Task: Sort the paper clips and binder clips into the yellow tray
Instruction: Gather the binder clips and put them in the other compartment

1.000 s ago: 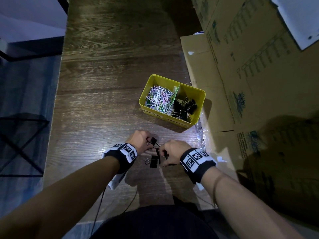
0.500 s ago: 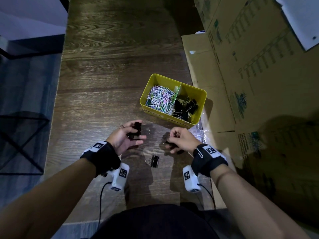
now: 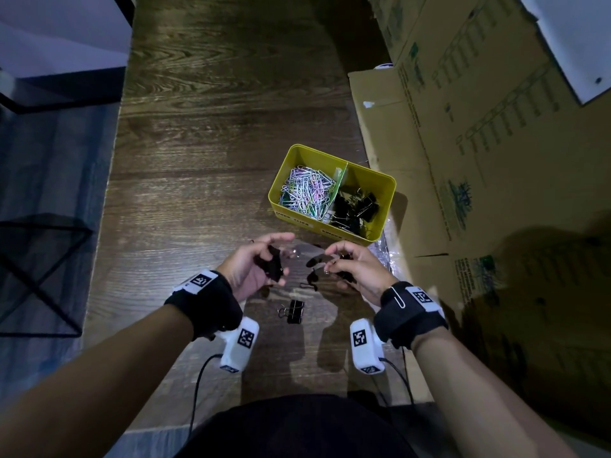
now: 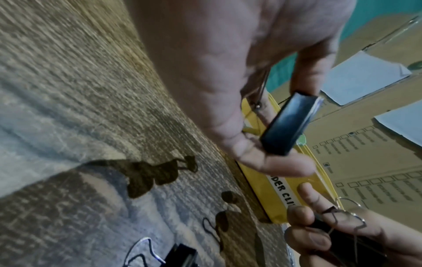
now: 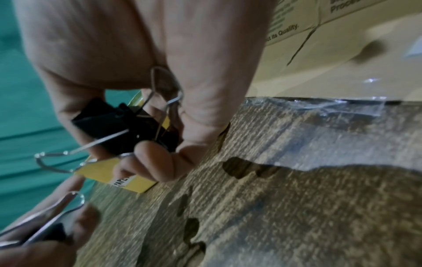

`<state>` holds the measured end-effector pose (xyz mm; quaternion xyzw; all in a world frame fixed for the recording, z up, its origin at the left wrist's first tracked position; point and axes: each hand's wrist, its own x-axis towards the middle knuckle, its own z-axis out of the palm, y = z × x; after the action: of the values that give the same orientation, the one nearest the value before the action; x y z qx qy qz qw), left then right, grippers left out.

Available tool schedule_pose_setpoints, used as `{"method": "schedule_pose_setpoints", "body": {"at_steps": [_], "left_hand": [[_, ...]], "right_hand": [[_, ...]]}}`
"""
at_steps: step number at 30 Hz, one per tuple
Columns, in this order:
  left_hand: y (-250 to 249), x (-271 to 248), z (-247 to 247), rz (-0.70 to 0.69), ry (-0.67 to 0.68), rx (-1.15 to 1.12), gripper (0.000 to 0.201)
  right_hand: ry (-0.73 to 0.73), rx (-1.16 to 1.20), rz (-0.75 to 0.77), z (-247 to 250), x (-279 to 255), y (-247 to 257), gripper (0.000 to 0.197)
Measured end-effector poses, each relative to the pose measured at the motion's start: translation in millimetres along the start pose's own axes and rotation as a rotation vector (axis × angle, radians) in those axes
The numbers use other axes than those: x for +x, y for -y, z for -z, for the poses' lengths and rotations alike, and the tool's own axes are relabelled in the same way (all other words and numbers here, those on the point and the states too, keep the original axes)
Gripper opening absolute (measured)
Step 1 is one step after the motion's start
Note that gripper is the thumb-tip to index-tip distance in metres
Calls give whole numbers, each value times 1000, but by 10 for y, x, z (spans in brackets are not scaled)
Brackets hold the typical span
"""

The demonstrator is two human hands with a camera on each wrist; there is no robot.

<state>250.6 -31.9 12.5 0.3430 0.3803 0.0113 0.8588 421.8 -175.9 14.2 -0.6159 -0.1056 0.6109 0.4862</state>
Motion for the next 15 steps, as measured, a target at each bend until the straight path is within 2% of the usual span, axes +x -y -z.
{"method": "schedule_pose_setpoints", "body": {"at_steps": [2,4,5,7,9,11,13,15], "left_hand": [[26,-5,2,34,40,7,57],[64,-20,-14,53,29,83,39],[72,-30,-26,46,17,193,27],[94,-26,11,-19,56,644,20],[153,-2,80,-67,150,1166,31],[268,-6,103,-141,228,1566,54],[415,-12,95,-220,275,1801,68],[517,-26,56,-259,275,1895,68]], "right_hand": [[-8,-8,5,14,3,-23,27],[-19,-26,13,16,-4,-24,29],[-24,-36,16,15,-8,-20,30],[-34,-47,12,15,-10,-8,33],[-36,-51,-3,14,0,-11,35],[-40,-48,-11,12,10,-25,37],[-45,-51,-9,14,18,-44,38],[-50,-60,1,8,16,-61,38]]}}
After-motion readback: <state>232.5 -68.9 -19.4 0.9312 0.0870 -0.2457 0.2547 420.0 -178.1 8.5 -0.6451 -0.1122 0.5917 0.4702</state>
